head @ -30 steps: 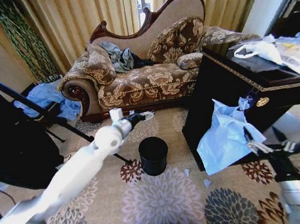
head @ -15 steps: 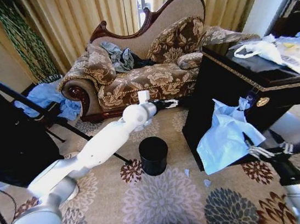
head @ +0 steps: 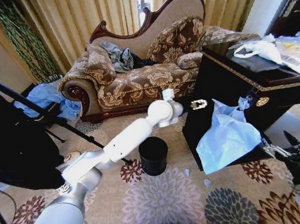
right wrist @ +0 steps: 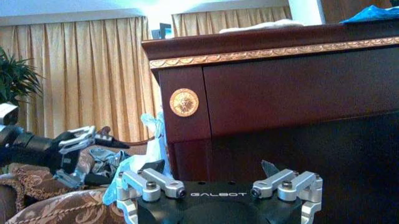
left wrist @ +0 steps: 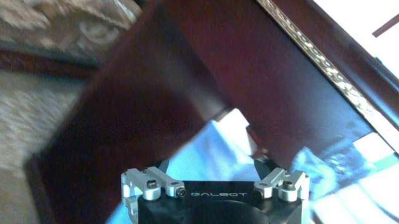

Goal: Place a garbage bag over the trash bin.

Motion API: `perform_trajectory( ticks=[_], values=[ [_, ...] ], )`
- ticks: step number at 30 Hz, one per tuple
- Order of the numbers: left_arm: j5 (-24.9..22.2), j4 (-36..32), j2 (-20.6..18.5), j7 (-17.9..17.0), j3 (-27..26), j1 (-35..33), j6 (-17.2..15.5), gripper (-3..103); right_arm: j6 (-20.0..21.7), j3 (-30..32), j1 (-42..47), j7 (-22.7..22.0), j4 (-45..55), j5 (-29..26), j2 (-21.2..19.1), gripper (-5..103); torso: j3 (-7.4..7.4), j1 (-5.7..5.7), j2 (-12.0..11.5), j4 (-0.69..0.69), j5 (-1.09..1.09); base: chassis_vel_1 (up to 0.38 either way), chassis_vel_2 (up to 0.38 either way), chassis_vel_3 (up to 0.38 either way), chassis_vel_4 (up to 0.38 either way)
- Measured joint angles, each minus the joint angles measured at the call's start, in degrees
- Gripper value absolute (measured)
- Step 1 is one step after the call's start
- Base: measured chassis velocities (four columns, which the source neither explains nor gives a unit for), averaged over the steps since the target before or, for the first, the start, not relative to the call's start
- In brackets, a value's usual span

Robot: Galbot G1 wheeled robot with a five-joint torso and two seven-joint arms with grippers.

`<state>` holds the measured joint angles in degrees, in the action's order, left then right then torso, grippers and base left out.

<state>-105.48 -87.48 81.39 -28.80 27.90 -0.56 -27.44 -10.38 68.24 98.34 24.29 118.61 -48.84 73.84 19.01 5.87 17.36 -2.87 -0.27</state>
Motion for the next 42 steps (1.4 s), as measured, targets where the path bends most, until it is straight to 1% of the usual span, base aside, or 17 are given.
perform_trajectory(
  ticks=[2, 4, 8, 14, 18, 22, 25, 27, 28, 30, 31, 32, 35, 36, 38, 40, 42],
  values=[
    [-2.2, 1.1, 2.3, -0.5, -0.5, -0.2, -0.6, 94, 0.0, 0.6, 0.2, 0.0, 0.0, -0.2, 0.1, 100, 0.0, 0.0, 0.0, -0.01, 0.0, 0.0, 0.0, 0.0, 0.0],
    [-2.9, 2.8, 4.8, -0.9, -0.7, -0.5, -1.6, 94, -0.1, 1.0, 0.5, 0.0, -0.4, -0.2, 0.1, 100, 0.0, 0.0, 0.0, -0.03, 0.0, 0.0, 0.0, 0.0, 0.0],
    [-3.0, 4.1, 6.6, -1.3, -0.7, -1.0, -2.7, 94, -0.3, 1.2, 0.8, 0.0, -1.0, -0.1, 0.1, 100, 0.0, 0.0, 0.0, -0.02, 0.01, 0.0, 0.0, 0.0, 0.0],
    [-3.3, 2.7, 6.2, -2.1, -0.9, -2.5, -3.2, 91, -0.3, 1.6, 0.9, 0.0, -1.3, -0.3, -0.4, 100, 0.0, 0.0, 0.0, -0.01, 0.0, 0.0, 0.0, 0.0, 0.0],
    [-3.3, 3.0, 6.0, -1.8, -0.8, -3.1, -3.5, 96, -0.3, 1.5, 0.7, -0.2, -1.5, -0.4, -0.5, 100, 0.0, 0.0, 0.0, 0.0, 0.0, 0.0, 0.0, 0.0, 0.0],
    [-3.0, 5.7, 7.1, 0.4, -1.0, -3.3, -4.2, 94, -0.3, 1.0, 0.7, -0.5, -1.4, -0.3, -0.5, 100, 0.0, 0.0, 0.0, -0.01, 0.0, 0.0, 0.0, 0.0, 0.0],
    [-3.0, 7.2, 8.0, 1.0, -1.1, -3.2, -4.6, 93, -0.3, 0.9, 0.7, -0.5, -1.5, -0.2, -0.5, 100, 0.0, 0.0, 0.0, -0.02, 0.0, 0.0, 0.0, 0.0, 0.0],
    [-3.0, 7.9, 8.2, 1.2, -1.2, -3.2, -4.7, 85, -0.3, 0.7, 0.6, -0.5, -1.6, -0.1, -0.4, 100, 0.0, 0.0, 0.0, -0.02, 0.0, 0.0, 0.0, 0.0, 0.0],
    [-3.0, 7.9, 8.2, 1.2, -1.2, -3.2, -4.7, 85, -0.3, 0.7, 0.6, -0.5, -1.6, -0.1, -0.4, 100, 0.0, 0.0, 0.0, -0.02, 0.0, 0.0, 0.0, 0.0, 0.0],
    [-2.9, 7.5, 7.8, 1.2, -1.3, -3.7, -4.9, 74, -0.4, 0.5, 0.5, -0.5, -1.8, 0.1, -0.4, 100, 0.0, 0.0, 0.0, -0.02, 0.0, 0.0, 0.0, 0.0, 0.0],
    [-2.9, 6.8, 7.5, 1.2, -1.5, -4.0, -4.9, 74, -0.4, 0.4, 0.5, -0.5, -1.9, 0.1, -0.4, 100, 0.0, 0.0, 0.0, -0.02, 0.0, 0.0, 0.0, 0.0, 0.0],
    [-2.9, 6.1, 7.1, 1.1, -1.6, -4.2, -4.9, 68, -0.4, 0.4, 0.4, -0.6, -2.1, 0.1, -0.4, 100, 0.0, 0.0, 0.0, -0.01, 0.0, 0.0, 0.0, 0.0, 0.0],
    [-2.9, 5.7, 6.5, 1.3, -1.8, -4.5, -5.0, 63, -0.4, 0.3, 0.3, -0.6, -2.2, 0.2, -0.5, 100, 0.0, 0.0, 0.0, 0.0, -0.01, 0.0, 0.0, 0.0, 0.0],
    [-2.8, 6.1, 6.6, 1.6, -1.9, -4.5, -5.0, 68, -0.4, 0.2, 0.2, -0.6, -2.2, 0.2, -0.5, 100, 0.0, 0.0, 0.0, 0.0, -0.01, 0.0, 0.0, 0.0, 0.0],
    [-2.6, 6.8, 6.8, 2.3, -2.1, -4.5, -5.0, 68, -0.4, 0.2, 0.2, -0.6, -2.2, 0.3, -0.5, 100, 0.0, 0.0, 0.0, 0.0, -0.02, 0.0, 0.0, 0.0, 0.0],
    [-0.8, 8.6, 7.1, 5.9, -2.2, -4.6, -5.0, 74, -0.4, -0.1, 0.4, -0.7, -2.1, 0.4, -0.3, 100, 0.0, 0.0, 0.0, -0.02, -0.01, 0.0, 0.0, 0.0, 0.0],
    [-0.5, 8.9, 7.1, 6.6, -2.2, -4.5, -5.1, 74, -0.5, -0.1, 0.4, -0.6, -2.1, 0.5, -0.2, 100, 0.0, 0.0, 0.0, -0.02, -0.01, 0.0, 0.0, 0.0, 0.0]
  ],
)
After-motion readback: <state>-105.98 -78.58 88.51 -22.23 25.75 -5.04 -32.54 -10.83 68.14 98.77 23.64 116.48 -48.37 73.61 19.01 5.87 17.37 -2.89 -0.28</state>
